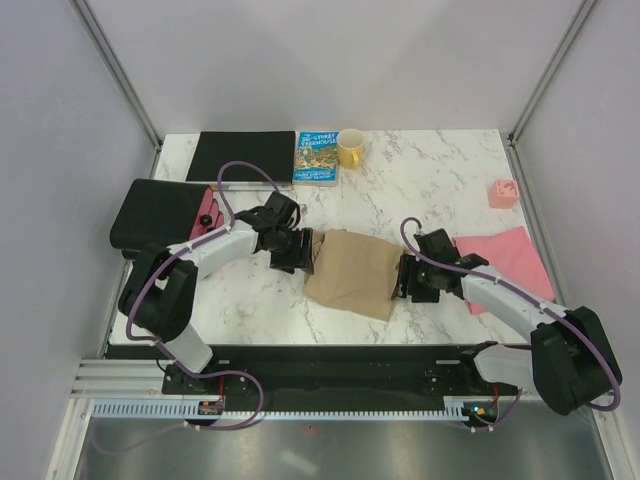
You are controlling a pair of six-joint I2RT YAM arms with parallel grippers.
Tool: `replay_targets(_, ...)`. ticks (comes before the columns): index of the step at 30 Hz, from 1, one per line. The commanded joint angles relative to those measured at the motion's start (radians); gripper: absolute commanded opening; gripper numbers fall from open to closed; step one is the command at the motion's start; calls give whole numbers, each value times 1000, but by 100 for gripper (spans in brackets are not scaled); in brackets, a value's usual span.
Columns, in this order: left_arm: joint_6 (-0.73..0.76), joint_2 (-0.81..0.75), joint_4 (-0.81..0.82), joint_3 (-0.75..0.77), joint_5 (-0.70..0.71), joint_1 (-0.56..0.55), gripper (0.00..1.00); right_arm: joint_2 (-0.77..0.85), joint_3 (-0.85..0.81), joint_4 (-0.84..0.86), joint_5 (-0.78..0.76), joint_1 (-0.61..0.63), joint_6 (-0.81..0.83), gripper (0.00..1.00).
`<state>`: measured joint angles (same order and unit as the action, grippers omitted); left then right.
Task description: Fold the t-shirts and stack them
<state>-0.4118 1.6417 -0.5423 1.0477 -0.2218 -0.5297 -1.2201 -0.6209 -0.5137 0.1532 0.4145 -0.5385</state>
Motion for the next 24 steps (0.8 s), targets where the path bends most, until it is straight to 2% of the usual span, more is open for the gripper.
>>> replay_targets(1,-4,-19,59,-18,-106,7,64,10,52,161,43,0,-35,63)
replay_targets(9,13,10,82,-37,-122,49,63,27,116,277,32,0,-66,64)
replay_targets(18,50,96,119,-5,-227,79,63,-42,104,353,46,1,-63,65)
replay_targets(21,57,124,123,6,-241,79,61,-55,90,336,68,0,-51,65)
replay_targets(24,56,115,123,2,-209,88,61,-10,60,232,52,0,-9,65)
